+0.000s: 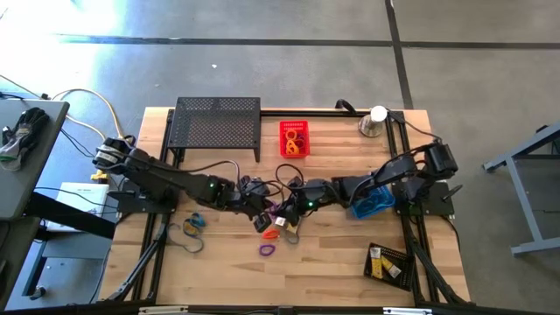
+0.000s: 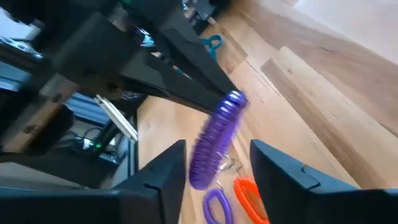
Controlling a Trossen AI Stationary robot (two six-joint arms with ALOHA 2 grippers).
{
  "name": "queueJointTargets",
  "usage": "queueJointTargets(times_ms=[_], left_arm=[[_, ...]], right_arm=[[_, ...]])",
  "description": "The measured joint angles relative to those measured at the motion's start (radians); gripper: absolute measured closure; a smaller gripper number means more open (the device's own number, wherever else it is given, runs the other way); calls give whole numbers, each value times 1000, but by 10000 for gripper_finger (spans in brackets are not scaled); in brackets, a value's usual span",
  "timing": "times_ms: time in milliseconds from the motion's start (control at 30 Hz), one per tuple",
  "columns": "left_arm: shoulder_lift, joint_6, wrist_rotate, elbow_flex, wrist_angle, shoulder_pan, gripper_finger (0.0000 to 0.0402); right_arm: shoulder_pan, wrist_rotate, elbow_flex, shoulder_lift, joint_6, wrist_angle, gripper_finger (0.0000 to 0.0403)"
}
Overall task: Pick & Place Office Desk Supplies
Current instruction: Put the violet spring keychain into the red bin
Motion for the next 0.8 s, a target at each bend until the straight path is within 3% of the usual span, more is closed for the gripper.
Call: queueJointTargets(times_ms=[367, 600, 800], left_arm=[[0, -4, 2, 0, 3, 15, 397], [0, 26, -6, 0, 3, 19, 371], [0, 131, -10, 0, 4, 17, 317]], right_arm=[[-44, -71, 1, 47, -110, -9, 388], [-44, -98, 1, 45, -191, -32, 395], [-50, -107, 1, 45, -219, -81, 397]])
